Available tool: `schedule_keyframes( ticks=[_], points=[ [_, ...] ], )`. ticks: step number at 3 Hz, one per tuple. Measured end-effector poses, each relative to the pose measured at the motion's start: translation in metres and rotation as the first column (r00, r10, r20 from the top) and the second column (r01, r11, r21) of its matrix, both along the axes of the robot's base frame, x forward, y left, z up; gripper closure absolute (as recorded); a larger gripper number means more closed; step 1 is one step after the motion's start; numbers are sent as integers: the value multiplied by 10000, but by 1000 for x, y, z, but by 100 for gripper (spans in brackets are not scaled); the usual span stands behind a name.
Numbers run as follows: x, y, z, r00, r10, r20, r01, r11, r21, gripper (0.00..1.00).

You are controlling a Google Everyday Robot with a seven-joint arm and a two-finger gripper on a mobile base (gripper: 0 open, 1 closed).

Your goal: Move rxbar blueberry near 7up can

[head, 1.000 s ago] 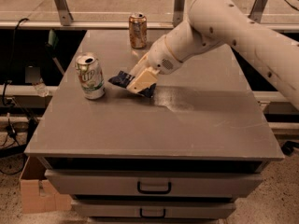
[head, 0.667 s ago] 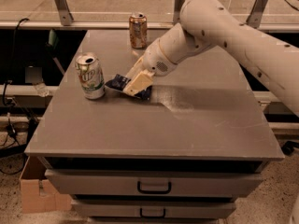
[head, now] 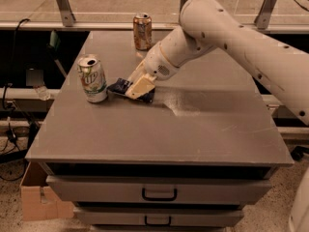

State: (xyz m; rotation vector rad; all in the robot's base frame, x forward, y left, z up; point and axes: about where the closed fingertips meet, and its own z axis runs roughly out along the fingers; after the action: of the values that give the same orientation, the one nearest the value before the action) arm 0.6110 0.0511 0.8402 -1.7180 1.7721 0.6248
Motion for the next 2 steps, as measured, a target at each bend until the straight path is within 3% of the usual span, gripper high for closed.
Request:
schedule_keyframes(
  ticks=[1,2],
  points=[
    [-1,3,-2,9999,92,-56,-93,9999,-54,14],
    [-4,5,-4,9998,140,-124,-141,9999,-80,0]
  ],
)
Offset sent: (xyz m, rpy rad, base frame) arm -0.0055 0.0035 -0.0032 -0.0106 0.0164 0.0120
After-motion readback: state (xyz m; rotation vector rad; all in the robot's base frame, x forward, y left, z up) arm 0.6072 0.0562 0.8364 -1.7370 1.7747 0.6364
